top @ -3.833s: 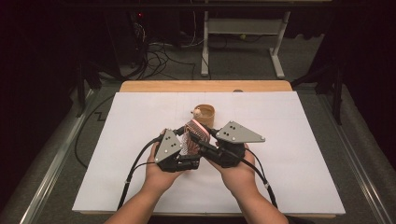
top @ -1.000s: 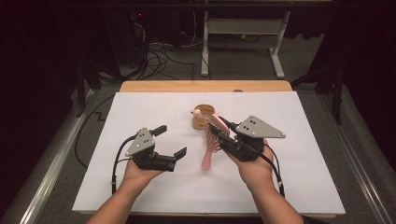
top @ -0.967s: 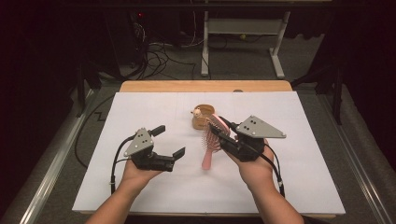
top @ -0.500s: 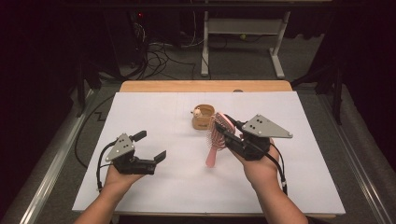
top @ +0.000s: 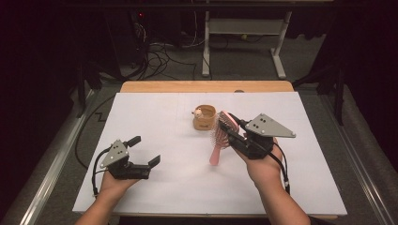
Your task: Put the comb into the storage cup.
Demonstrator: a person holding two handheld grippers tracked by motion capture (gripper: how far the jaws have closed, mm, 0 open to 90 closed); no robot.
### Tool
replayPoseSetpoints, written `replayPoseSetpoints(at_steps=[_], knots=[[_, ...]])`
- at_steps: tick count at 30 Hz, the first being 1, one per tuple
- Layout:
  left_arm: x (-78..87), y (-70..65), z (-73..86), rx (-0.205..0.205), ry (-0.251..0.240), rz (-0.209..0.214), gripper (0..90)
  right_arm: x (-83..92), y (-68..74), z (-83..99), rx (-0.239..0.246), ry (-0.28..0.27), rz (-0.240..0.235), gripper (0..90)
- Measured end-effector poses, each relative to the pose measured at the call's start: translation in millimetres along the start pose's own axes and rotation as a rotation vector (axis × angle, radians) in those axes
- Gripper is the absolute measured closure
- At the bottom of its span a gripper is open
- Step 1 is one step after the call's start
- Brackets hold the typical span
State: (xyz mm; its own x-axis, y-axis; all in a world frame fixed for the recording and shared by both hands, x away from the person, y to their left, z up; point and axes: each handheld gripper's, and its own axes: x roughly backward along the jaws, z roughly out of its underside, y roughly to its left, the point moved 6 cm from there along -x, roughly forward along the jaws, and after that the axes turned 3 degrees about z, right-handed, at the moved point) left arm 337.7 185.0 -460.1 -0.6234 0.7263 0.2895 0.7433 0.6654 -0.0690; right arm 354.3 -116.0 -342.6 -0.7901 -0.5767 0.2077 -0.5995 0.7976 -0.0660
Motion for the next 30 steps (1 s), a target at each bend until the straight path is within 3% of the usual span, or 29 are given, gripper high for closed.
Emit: replayPoseSetpoints(at_steps=[10, 14, 30], knots=[[4.1, 5.3, 1.1, 0.009, -0.017, -0.014, 0.0, -1.7, -12.6, 2.7, -0.006, 0.005, 0.030, 67.9], [2.4, 5.7, 4.0, -0.011, 0.007, -0.019, 0.1, -4.4, -18.6, 2.0, -0.011, -0.001, 0.041, 67.9], [2.0, 5.1, 5.8, -0.007, 0.002, -0.008, 0.0, -16.1, -29.4, -8.0, -0.016, -0.026, 0.076, 67.9]])
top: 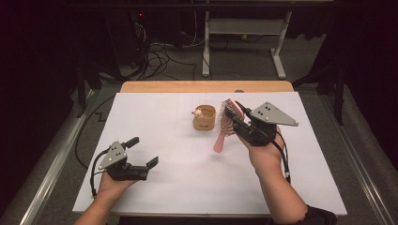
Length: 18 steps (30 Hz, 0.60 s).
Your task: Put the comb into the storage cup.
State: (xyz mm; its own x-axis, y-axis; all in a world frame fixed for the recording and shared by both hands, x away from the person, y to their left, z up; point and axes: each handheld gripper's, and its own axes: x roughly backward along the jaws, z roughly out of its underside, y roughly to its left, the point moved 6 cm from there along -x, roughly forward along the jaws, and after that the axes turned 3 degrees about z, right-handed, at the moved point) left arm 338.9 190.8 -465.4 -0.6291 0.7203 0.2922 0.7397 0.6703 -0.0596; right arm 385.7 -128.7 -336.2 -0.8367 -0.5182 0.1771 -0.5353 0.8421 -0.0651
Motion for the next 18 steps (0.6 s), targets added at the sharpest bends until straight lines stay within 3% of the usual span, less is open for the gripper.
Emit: replayPoseSetpoints(at_steps=[18], knots=[[0.8, -3.4, 0.5, -0.006, -0.004, 0.009, 0.0, -17.6, -8.4, -11.4, 0.009, -0.007, 0.020, 67.9]])
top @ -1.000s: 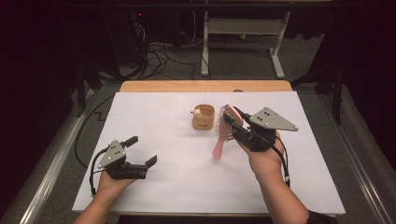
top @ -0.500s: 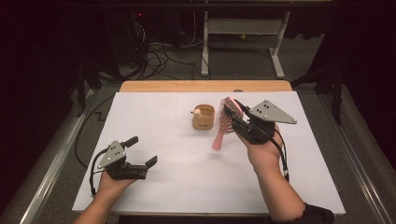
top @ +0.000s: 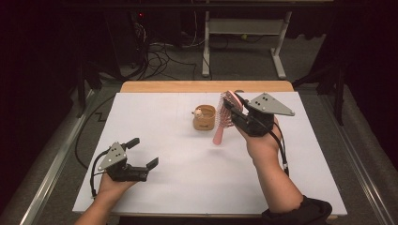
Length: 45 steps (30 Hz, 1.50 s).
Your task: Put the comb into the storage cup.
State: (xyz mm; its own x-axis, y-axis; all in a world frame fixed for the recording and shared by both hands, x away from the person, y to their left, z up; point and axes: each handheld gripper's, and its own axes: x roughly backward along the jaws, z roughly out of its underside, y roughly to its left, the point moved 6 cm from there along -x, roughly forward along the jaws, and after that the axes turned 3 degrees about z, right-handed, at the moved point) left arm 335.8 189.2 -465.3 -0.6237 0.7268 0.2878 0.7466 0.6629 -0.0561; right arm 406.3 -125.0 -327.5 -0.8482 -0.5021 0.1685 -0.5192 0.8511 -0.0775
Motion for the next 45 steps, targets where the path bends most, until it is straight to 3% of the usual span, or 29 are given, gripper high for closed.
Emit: replayPoseSetpoints(at_steps=[20, 36, 45], knots=[[-2.8, -3.1, 0.9, -0.014, 0.008, 0.013, 0.0, -18.7, -11.6, -18.2, -0.013, -0.035, 0.040, 67.9], [-4.4, 1.2, 4.1, 0.024, 0.021, 0.011, 0.0, -28.8, -22.8, -30.9, -0.012, -0.050, 0.074, 67.9], [-3.4, 0.8, 3.5, 0.017, 0.016, 0.012, 0.0, -31.5, -27.3, -39.2, -0.001, -0.053, 0.087, 67.9]])
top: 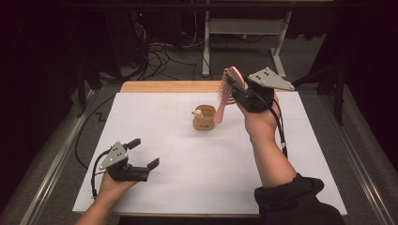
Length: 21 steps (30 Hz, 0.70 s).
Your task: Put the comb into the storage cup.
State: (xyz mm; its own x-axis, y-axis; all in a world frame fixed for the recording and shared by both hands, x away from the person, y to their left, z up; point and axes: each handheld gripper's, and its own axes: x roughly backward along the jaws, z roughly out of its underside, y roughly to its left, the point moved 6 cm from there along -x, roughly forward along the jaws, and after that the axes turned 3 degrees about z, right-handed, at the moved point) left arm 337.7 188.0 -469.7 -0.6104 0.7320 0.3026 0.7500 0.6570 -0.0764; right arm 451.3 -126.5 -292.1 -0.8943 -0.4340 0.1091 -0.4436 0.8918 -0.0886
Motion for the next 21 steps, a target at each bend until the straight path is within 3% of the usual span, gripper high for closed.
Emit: replayPoseSetpoints(at_steps=[21], knots=[[1.6, -0.4, -1.2, 0.003, -0.011, 0.012, 0.0, -16.4, 0.3, -21.0, 0.018, -0.025, 0.023, 67.9]])
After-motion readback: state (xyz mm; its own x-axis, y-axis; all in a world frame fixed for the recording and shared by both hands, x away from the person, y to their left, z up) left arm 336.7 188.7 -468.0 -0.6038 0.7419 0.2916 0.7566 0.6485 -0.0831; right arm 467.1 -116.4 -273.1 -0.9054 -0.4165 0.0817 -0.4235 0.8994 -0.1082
